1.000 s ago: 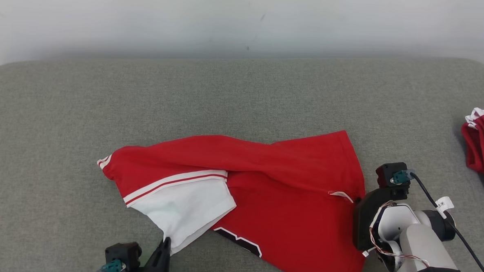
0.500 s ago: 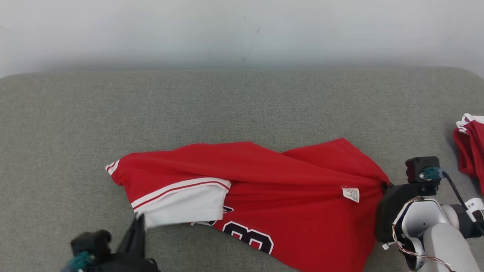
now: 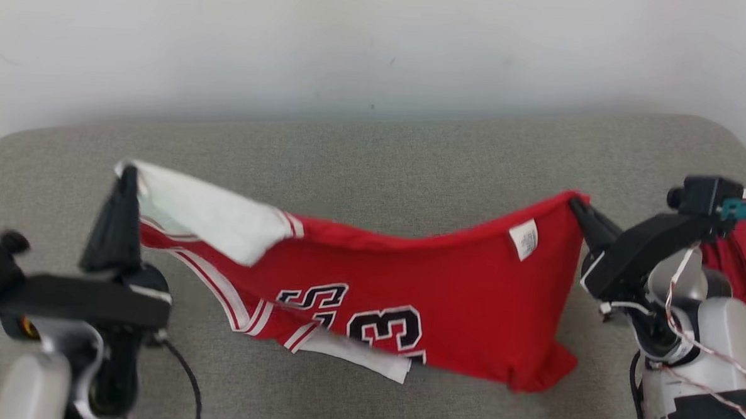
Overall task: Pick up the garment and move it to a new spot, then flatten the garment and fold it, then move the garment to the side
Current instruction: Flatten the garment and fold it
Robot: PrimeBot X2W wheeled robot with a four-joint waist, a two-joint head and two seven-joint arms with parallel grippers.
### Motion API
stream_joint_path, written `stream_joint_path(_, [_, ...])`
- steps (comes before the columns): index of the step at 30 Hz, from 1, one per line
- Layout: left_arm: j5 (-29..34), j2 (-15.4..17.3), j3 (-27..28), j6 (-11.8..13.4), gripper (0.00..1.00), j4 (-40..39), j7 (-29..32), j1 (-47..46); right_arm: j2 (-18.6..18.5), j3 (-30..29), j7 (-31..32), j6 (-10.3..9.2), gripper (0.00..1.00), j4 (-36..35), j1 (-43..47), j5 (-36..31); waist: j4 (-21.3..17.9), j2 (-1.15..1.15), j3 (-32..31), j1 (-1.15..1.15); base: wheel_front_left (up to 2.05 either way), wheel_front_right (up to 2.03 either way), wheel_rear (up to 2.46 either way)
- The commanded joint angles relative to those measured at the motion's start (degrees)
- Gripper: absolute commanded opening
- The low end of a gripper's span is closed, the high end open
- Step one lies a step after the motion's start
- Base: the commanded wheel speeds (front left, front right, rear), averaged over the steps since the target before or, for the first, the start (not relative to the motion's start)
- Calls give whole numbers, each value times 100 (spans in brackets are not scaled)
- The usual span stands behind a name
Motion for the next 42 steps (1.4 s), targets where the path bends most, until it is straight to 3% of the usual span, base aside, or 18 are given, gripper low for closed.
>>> stream_joint_path(1, [-50,81,53,36,0,-156,121,-218,-15,17,42,-15,0,-122,-126,27,-8,-1,-24,0,0,0,0])
stream_joint_path(6, [-83,401,83,136,0,-419,649,-1166,-125,44,236,-15,0,-531,-569,157,7,-1,-31,0,0,0,0])
stream_joint_path(13, [-32,530,17,235,0,-28,984,-2699,-306,113,441,-15,0,-868,-1392,100,-65,-1,108,0,0,0,0])
stream_joint_path(23, [-169,406,171,195,0,687,736,-4215,-494,-70,104,-15,0,-936,-2407,-163,-236,-1,371,0,0,0,0])
stream_joint_path(31, [-192,324,61,112,0,1143,745,-4977,-643,152,81,-15,0,-807,-2901,-270,-382,-1,832,0,0,0,0])
stream_joint_path(42, [694,808,-426,-190,0,1401,451,-6061,-858,672,59,-15,0,-704,-3549,-120,-573,-1,1859,0,0,0,0])
